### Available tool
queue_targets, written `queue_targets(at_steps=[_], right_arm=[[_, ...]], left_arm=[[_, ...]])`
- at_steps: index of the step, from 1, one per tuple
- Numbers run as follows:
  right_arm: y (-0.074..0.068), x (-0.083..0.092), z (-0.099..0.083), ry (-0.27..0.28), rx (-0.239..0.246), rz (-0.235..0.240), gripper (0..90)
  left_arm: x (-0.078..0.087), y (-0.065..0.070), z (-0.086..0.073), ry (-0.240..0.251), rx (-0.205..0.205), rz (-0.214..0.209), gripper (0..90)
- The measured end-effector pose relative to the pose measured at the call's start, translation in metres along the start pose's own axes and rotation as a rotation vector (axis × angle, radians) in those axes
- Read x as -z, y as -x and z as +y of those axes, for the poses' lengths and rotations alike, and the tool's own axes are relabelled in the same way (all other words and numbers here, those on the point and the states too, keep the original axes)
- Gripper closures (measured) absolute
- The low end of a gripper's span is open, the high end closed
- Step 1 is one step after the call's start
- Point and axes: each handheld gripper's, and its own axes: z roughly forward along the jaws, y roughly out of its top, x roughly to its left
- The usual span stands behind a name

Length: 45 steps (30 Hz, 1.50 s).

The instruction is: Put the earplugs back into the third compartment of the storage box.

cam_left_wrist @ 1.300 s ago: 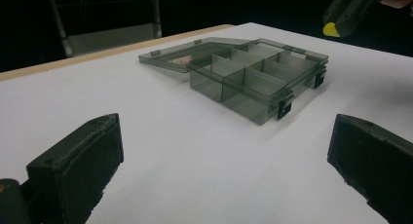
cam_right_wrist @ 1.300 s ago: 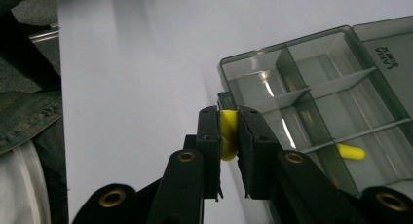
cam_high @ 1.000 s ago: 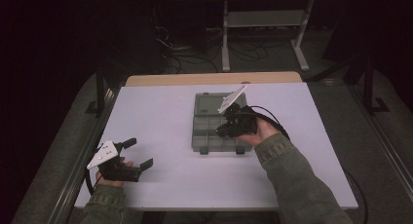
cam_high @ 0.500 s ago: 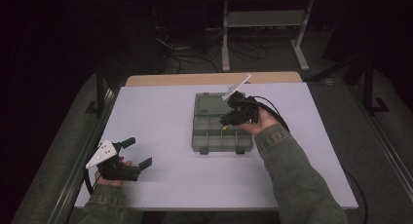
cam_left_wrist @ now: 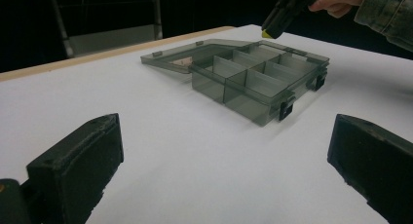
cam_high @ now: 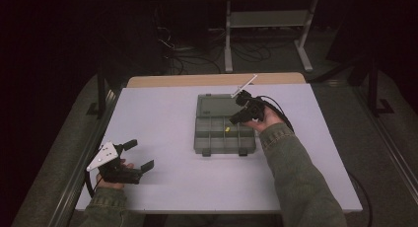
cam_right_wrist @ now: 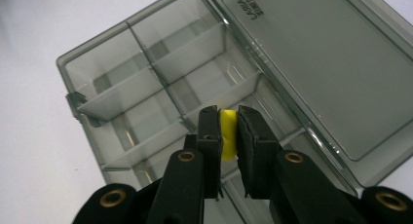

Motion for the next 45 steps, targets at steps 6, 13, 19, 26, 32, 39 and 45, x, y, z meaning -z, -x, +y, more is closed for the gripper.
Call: queue_targets(at_steps=[6, 13, 19, 26, 32, 39, 45], right_arm=[[0.006, -0.008, -0.005, -0.015, -0.027, 0.009, 77.5], [0.005, -0.014, -0.004, -0.02, -0.028, 0.011, 59.8], [0.004, -0.012, -0.004, -0.01, -0.037, 0.002, 26.5], [0.006, -0.009, -0.009, 0.006, -0.063, -0.017, 0.0], [0.004, 0.001, -0.014, 0.042, -0.052, -0.026, 0.0], [0.002, 0.011, -0.025, 0.077, -0.056, -0.057, 0.0], [0.0, 0.024, -0.037, 0.131, -0.056, -0.066, 0.0]], left_arm=[[0.0, 0.0, 0.0, -0.003, 0.001, -0.002, 0.0], [-0.001, 0.001, 0.0, -0.005, -0.001, -0.005, 0.0], [-0.001, 0.001, 0.0, -0.005, -0.003, -0.008, 0.0], [0.0, 0.001, 0.0, -0.001, 0.002, -0.005, 0.0], [0.0, 0.001, 0.0, 0.003, -0.002, -0.011, 0.0], [0.0, 0.002, -0.001, 0.001, -0.003, -0.014, 0.0], [0.0, 0.002, -0.001, -0.002, -0.002, -0.013, 0.0]])
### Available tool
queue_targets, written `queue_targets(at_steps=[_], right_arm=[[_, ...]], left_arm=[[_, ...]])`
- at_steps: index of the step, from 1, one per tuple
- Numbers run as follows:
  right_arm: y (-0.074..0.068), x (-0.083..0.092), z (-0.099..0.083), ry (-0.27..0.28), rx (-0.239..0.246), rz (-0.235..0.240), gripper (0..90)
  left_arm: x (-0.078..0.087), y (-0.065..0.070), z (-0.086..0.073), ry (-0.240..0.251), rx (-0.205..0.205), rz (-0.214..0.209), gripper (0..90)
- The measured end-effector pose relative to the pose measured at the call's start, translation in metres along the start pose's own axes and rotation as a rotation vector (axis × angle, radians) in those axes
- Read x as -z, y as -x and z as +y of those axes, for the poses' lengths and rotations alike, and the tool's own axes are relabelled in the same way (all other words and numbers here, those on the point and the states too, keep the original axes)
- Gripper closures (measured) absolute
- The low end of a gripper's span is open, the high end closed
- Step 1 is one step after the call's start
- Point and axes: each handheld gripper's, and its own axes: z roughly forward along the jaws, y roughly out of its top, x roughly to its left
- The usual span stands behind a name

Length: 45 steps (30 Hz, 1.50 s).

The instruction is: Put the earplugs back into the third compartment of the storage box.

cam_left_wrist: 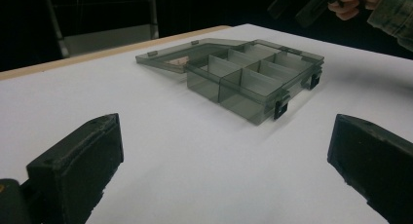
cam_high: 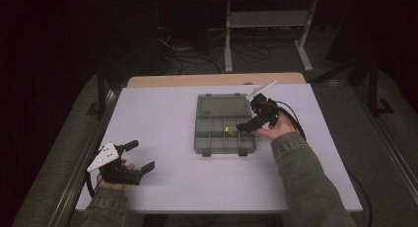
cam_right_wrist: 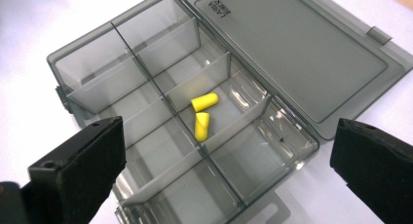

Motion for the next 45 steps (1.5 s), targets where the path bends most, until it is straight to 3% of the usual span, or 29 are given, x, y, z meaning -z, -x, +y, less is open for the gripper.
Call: queue_targets(at_steps=[5, 22, 45], right_arm=[[-0.002, 0.011, -0.009, 0.041, -0.003, -0.006, 0.0], [-0.013, 0.032, -0.041, 0.104, -0.019, 0.0, 0.0], [-0.021, 0.047, -0.089, 0.242, -0.059, -0.015, 0.0]], left_arm=[[0.0, 0.0, 0.0, 0.0, -0.001, 0.0, 0.0], [-0.002, 0.0, 0.0, -0.007, -0.003, 0.0, 0.0], [-0.003, 0.001, 0.0, -0.012, -0.007, -0.003, 0.0]])
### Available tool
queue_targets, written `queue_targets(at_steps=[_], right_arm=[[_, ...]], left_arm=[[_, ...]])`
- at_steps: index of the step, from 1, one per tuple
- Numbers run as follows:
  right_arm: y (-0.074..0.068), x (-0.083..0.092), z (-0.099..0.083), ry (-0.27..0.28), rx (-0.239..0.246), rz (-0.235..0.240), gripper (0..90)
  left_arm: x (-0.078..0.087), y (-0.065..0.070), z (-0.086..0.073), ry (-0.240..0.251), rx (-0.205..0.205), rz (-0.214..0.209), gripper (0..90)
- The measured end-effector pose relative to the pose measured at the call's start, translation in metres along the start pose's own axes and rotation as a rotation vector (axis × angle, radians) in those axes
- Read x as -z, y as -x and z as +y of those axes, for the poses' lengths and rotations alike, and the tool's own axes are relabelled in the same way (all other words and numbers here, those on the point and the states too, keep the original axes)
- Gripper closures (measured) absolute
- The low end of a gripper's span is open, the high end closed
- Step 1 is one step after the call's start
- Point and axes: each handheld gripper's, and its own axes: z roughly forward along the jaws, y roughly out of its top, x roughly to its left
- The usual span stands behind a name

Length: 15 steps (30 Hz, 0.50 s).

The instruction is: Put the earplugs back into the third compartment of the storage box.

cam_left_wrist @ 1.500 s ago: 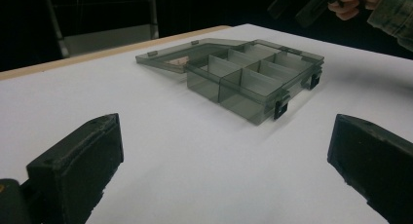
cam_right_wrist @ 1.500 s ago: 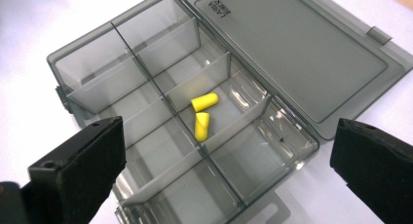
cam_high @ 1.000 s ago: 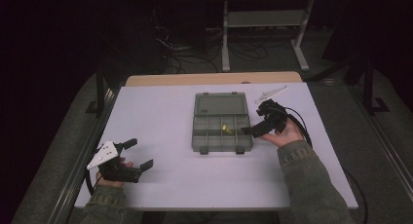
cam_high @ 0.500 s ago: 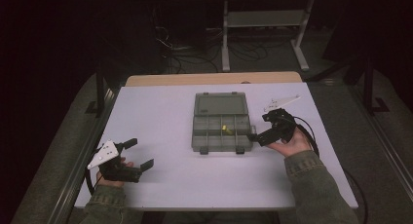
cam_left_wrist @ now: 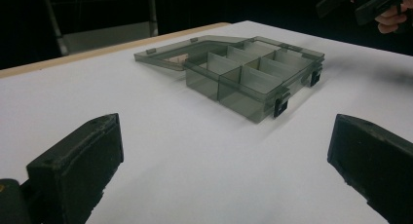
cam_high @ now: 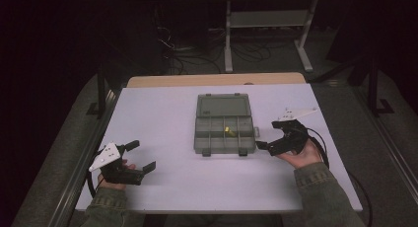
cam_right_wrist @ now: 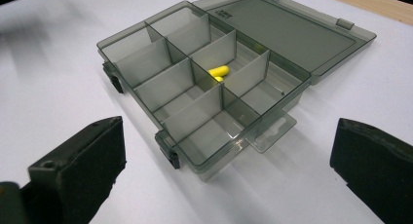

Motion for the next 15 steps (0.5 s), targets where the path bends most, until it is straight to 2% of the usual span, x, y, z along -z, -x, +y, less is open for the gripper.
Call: queue_targets(at_steps=[13, 15], right_arm=[[-0.003, 0.01, -0.03, 0.043, -0.024, -0.039, 0.0], [-0.005, 0.014, -0.034, 0.064, -0.025, -0.044, 0.0]], left_arm=[[0.0, 0.0, 0.0, -0.001, -0.002, 0.0, 0.0], [0.0, 0.001, 0.0, 0.0, -0.003, -0.001, 0.0]])
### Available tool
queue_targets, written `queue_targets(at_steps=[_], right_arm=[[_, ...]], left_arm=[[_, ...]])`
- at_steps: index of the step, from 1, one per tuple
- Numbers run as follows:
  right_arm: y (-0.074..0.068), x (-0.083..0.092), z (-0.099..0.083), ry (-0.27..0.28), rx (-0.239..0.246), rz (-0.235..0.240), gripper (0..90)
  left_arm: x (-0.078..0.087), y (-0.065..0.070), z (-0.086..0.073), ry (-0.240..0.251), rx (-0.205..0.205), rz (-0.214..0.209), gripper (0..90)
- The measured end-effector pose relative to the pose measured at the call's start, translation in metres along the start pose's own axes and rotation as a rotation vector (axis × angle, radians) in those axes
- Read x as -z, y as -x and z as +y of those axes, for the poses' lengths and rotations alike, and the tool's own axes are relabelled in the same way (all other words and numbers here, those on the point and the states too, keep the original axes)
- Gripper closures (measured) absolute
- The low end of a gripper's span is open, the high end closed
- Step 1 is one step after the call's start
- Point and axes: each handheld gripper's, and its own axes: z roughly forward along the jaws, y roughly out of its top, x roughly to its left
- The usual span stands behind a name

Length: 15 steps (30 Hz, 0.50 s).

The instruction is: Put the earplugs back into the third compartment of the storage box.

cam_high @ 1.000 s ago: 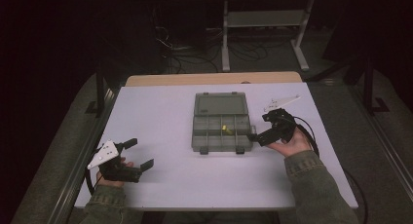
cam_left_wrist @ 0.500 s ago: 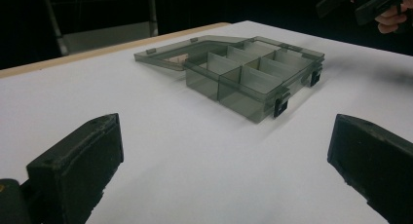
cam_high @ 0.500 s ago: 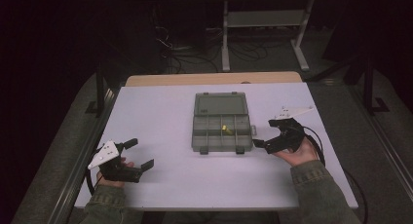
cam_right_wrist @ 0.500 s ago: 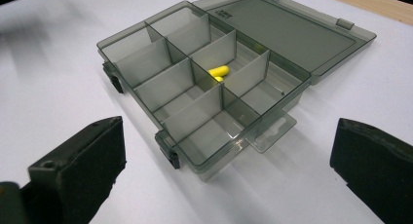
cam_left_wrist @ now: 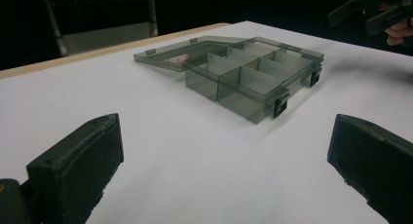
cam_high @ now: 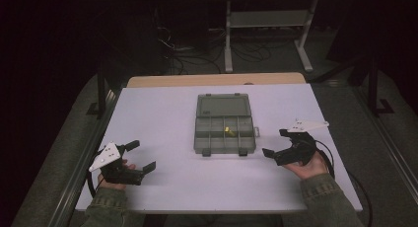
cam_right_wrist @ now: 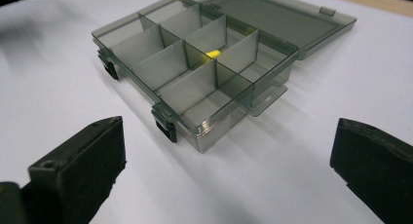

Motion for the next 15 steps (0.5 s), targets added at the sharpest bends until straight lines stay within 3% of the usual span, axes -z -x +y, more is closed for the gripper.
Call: queue_targets(at_steps=[15], right_arm=[[-0.004, 0.014, -0.026, 0.05, -0.002, -0.042, 0.0]], left_arm=[[-0.001, 0.0, 0.0, 0.003, 0.001, -0.004, 0.0]])
